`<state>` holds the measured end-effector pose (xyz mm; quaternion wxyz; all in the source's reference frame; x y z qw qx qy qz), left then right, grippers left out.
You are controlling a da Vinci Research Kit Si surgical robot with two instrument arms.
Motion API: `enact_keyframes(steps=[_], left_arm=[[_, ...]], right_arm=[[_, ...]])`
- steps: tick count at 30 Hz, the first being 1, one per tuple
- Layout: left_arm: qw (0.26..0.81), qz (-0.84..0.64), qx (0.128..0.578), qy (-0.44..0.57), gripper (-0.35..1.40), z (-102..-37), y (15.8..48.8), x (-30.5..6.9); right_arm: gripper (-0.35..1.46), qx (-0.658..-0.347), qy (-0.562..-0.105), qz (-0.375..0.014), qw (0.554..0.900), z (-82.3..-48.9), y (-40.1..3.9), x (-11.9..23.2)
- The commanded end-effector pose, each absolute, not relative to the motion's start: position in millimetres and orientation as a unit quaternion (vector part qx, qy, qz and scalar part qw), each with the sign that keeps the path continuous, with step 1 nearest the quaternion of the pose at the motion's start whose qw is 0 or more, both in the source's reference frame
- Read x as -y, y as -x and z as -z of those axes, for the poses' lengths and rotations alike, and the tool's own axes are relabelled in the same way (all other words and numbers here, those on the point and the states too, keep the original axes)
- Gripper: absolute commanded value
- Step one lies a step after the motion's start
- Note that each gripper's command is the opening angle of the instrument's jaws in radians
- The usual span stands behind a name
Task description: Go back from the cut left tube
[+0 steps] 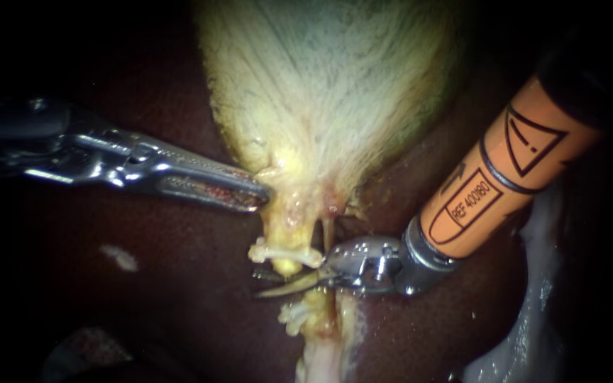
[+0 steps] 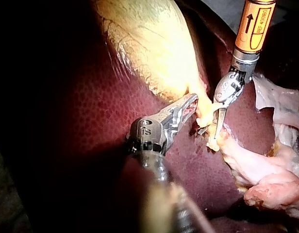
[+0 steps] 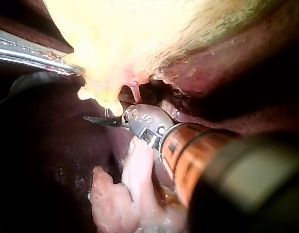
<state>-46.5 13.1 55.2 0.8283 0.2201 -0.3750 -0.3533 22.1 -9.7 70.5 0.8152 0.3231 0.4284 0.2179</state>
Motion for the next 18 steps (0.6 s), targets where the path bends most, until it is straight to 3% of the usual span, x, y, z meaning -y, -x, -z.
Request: enact_keyframes(steps=[1, 5, 10, 14, 18], left_arm=[[0.828, 0.353, 0.375, -0.22, -0.35, -55.2, 46.5, -13.1], [0.828, 0.353, 0.375, -0.22, -0.35, -55.2, 46.5, -13.1], [0.828, 0.353, 0.375, -0.22, -0.35, -55.2, 46.4, -13.1], [0.828, 0.353, 0.375, -0.22, -0.35, -55.2, 46.4, -13.1], [0.828, 0.353, 0.375, -0.22, -0.35, -55.2, 46.4, -13.1]], right_arm=[[0.66, -0.429, -0.323, -0.218, 0.815, -70.5, -22.1, 9.6], [0.71, -0.429, -0.323, -0.217, 0.815, -70.5, -21.8, 9.7], [1.01, -0.43, -0.325, -0.212, 0.815, -70.2, -20.4, 10.1], [0.93, -0.431, -0.329, -0.205, 0.814, -69.8, -17.9, 10.5], [1.03, -0.433, -0.33, -0.199, 0.815, -69.5, -15.5, 10.4]])
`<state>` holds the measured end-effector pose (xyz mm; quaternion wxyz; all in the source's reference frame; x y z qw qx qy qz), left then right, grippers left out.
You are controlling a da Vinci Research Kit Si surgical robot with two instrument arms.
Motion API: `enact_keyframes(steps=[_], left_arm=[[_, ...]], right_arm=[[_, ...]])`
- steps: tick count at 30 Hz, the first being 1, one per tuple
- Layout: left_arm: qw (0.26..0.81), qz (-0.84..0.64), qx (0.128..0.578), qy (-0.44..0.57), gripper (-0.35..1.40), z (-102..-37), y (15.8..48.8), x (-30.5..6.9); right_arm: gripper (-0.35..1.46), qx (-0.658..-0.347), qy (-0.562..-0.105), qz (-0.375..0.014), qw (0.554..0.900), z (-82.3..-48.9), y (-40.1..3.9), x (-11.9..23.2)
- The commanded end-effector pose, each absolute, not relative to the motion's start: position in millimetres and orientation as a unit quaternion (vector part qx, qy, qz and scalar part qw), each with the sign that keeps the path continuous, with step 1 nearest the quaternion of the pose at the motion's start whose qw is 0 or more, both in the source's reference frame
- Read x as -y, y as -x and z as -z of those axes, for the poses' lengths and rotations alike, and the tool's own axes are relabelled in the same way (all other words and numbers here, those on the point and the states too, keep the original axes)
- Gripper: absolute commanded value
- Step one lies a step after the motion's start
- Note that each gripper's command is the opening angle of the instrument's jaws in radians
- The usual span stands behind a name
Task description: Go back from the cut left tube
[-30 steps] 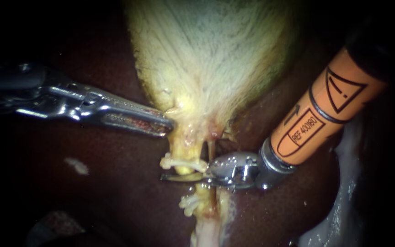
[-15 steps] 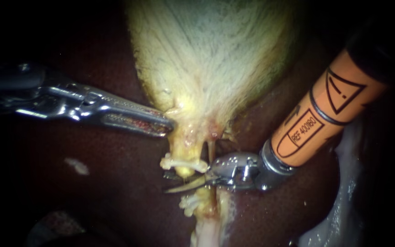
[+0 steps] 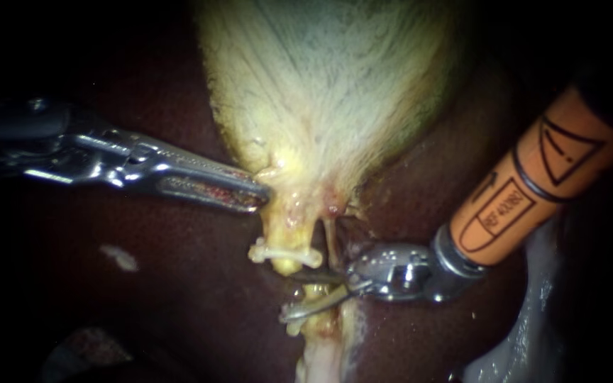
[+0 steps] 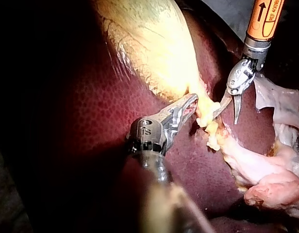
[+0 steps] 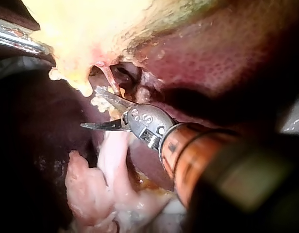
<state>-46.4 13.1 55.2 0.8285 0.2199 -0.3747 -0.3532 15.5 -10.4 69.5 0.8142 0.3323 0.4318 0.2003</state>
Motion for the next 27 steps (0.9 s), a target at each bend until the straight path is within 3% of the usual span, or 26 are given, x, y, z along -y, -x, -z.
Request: enact_keyframes(steps=[1, 7, 20, 27], left_arm=[[0.828, 0.353, 0.375, -0.22, -0.35, -55.2, 46.4, -13.1], [0.828, 0.353, 0.375, -0.22, -0.35, -55.2, 46.3, -13.1], [0.828, 0.353, 0.375, -0.22, -0.35, -55.2, 46.4, -13.1], [0.829, 0.353, 0.375, -0.219, -0.35, -55.4, 46.6, -12.9]], right_arm=[[1.04, -0.435, -0.326, -0.195, 0.816, -69.3, -15.0, 10.3], [1.26, -0.449, -0.284, -0.181, 0.827, -67.4, -12.5, 8.6], [1.38, -0.472, -0.156, -0.138, 0.857, -62.7, -5.8, 2.7], [1.43, -0.486, -0.141, -0.125, 0.854, -62.8, -6.3, 2.7]])
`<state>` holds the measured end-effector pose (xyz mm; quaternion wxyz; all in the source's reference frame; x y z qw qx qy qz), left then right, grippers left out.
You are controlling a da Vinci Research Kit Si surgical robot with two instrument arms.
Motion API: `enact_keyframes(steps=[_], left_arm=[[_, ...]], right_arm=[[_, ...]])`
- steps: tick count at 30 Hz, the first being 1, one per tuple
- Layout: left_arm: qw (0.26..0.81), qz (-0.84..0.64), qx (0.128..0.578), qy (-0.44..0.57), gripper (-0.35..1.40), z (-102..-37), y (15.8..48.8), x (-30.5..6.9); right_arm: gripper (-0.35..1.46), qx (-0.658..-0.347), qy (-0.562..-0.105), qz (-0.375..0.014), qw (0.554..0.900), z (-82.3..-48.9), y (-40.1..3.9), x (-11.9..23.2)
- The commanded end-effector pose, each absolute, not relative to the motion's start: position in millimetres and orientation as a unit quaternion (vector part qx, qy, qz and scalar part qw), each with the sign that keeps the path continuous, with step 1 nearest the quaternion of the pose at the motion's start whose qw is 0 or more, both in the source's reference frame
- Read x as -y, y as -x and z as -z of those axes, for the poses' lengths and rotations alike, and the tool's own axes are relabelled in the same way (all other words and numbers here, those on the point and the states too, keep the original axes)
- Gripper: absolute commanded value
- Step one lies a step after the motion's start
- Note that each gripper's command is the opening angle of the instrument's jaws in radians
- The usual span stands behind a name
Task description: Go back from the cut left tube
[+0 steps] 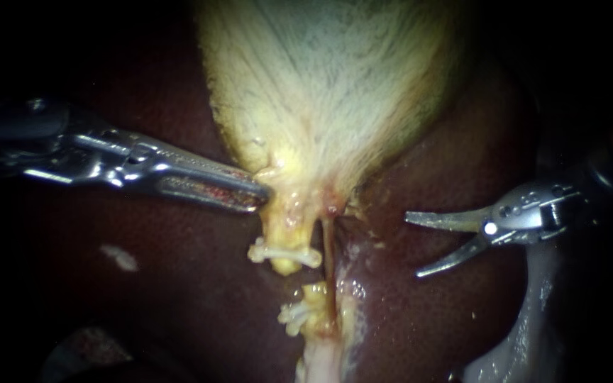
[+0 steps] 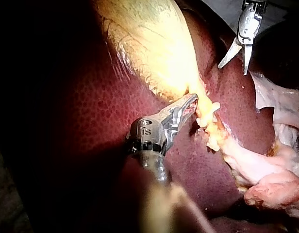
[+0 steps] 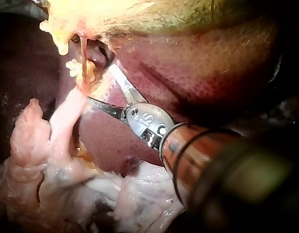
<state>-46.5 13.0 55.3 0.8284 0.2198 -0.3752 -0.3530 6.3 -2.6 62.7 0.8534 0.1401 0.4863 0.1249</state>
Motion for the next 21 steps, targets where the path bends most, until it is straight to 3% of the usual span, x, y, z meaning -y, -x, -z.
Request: enact_keyframes(steps=[1, 14, 21], left_arm=[[0.829, 0.353, 0.375, -0.219, -0.35, -55.5, 46.7, -12.7], [0.833, 0.332, 0.379, -0.229, -0.35, -60.5, 50.5, -8.6], [0.833, 0.33, 0.38, -0.23, -0.35, -60.7, 50.9, -8.5]], right_arm=[[1.43, -0.486, -0.142, -0.124, 0.853, -62.8, -6.4, 2.8], [1.43, -0.487, -0.139, -0.119, 0.854, -62.8, -6.4, 2.9], [1.43, -0.487, -0.139, -0.119, 0.854, -62.7, -6.4, 3.0]])
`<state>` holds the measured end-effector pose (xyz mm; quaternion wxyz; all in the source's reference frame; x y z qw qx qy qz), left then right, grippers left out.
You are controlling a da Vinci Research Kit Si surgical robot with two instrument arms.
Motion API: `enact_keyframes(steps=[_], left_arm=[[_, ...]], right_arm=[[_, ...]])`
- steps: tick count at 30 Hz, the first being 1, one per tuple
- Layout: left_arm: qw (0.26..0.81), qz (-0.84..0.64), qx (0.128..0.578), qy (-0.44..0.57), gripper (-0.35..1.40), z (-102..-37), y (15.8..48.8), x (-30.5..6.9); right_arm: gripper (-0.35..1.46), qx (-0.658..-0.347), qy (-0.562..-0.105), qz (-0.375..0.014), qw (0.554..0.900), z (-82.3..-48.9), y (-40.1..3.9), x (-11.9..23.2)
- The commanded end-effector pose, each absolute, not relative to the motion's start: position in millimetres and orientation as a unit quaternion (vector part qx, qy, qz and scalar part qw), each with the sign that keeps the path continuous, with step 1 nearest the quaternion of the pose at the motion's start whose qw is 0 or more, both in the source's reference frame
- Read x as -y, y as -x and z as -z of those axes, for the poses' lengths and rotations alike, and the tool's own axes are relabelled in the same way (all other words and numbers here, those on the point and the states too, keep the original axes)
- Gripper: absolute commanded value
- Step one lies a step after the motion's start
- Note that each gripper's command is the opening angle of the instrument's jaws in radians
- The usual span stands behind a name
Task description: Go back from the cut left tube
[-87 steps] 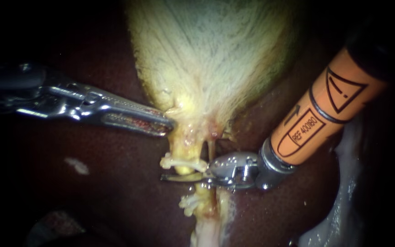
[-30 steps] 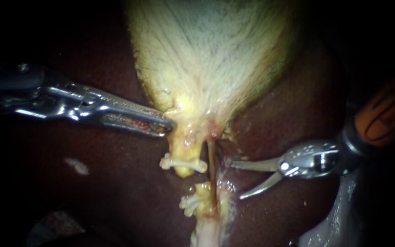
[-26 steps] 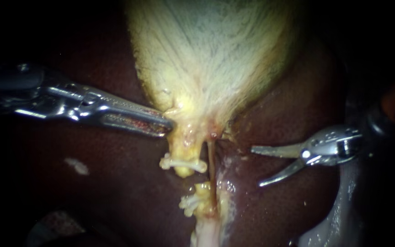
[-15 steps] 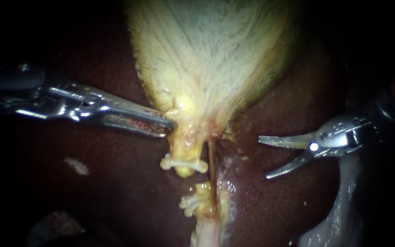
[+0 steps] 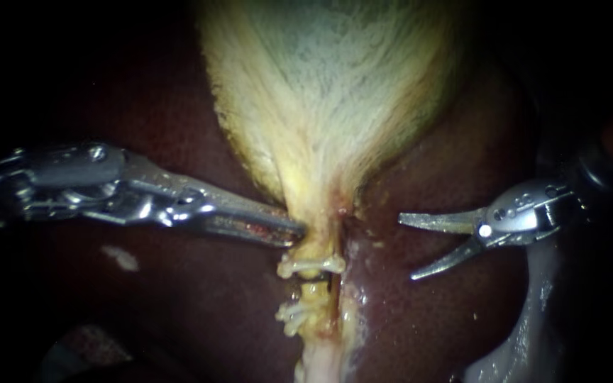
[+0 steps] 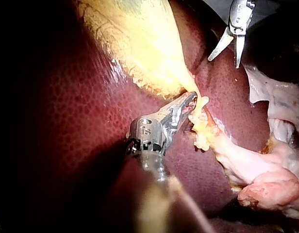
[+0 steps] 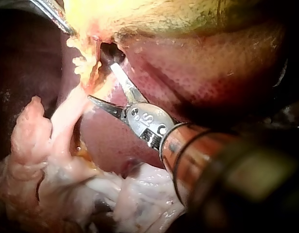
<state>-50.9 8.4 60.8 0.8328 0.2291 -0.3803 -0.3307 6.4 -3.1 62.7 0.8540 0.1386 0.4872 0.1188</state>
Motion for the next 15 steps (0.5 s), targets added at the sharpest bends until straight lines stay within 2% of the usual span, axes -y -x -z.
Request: enact_keyframes(steps=[1, 15], left_arm=[[0.833, 0.33, 0.38, -0.23, -0.35, -60.7, 50.8, -8.5], [0.833, 0.33, 0.38, -0.23, -0.35, -60.6, 50.8, -8.6]], right_arm=[[1.43, -0.487, -0.139, -0.119, 0.854, -62.7, -6.4, 3.0], [1.43, -0.488, -0.137, -0.116, 0.854, -62.7, -6.3, 3.0]])
